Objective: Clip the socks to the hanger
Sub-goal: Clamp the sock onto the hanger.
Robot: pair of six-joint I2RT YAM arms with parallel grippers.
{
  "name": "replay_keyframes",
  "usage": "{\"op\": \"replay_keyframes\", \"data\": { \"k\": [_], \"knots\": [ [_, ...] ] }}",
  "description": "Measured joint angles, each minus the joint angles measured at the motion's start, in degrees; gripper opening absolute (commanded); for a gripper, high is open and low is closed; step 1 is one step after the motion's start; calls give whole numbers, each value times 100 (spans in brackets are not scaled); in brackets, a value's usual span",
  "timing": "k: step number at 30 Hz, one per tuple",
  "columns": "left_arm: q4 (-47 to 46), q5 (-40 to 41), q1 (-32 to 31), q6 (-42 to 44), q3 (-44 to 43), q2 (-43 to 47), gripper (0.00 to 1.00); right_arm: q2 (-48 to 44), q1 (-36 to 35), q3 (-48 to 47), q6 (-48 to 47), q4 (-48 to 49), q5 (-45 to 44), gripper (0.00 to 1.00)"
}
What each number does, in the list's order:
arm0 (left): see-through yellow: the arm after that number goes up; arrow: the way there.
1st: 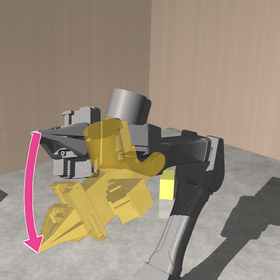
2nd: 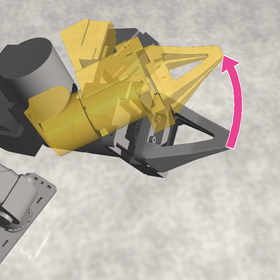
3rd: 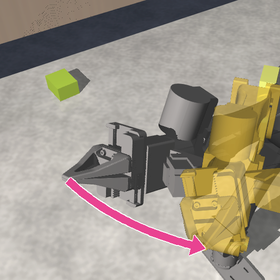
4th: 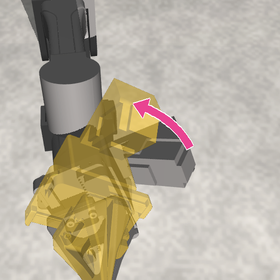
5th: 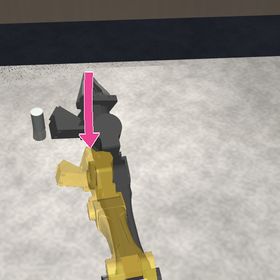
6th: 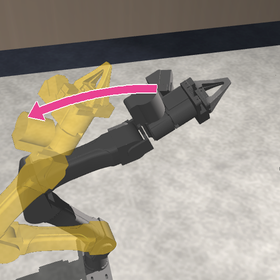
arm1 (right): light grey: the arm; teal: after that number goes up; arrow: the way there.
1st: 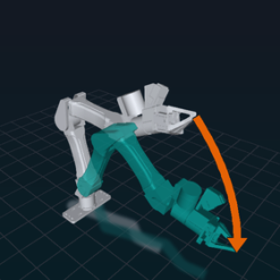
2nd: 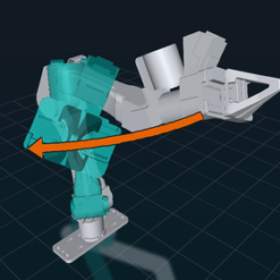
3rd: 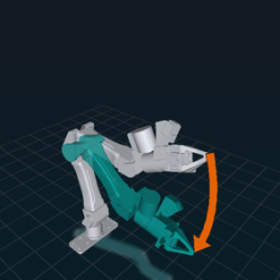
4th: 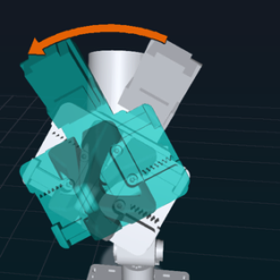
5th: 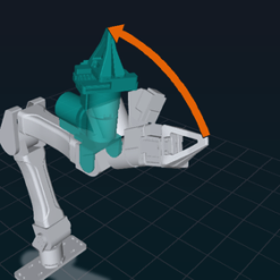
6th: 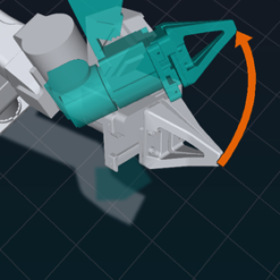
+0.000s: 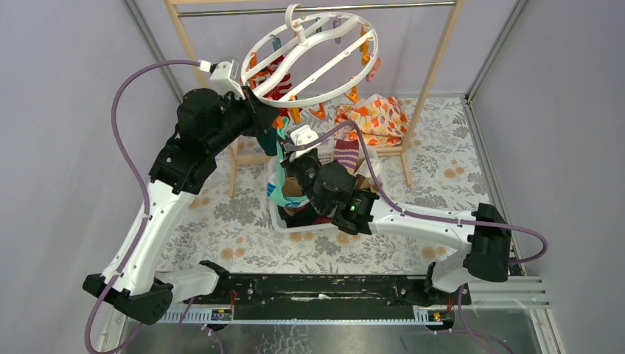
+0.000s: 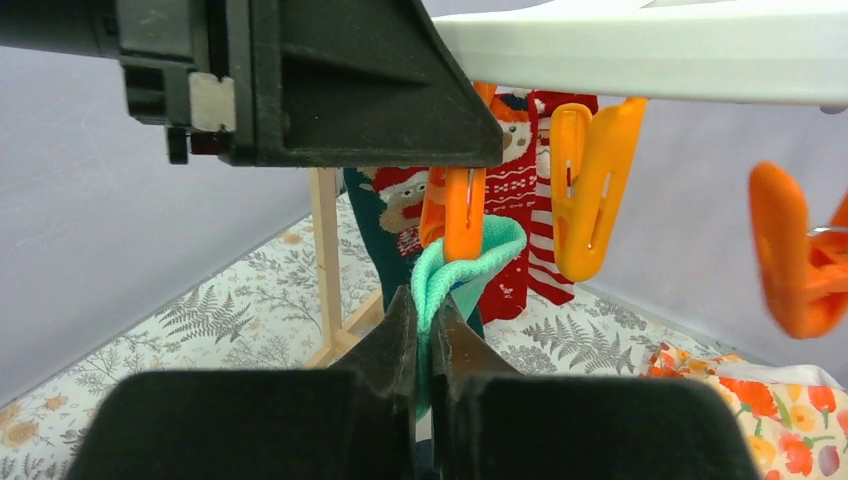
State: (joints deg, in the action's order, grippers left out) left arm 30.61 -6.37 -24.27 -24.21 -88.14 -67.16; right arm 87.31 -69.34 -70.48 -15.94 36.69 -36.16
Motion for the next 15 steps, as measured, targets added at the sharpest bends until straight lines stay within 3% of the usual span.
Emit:
{"op": "replay_keyframes", "data": {
  "k": [15],
  "knots": [
    [17, 275, -120, 208, -31, -81, 0, 83, 0, -101, -256, -13, 20, 0]
  ]
}}
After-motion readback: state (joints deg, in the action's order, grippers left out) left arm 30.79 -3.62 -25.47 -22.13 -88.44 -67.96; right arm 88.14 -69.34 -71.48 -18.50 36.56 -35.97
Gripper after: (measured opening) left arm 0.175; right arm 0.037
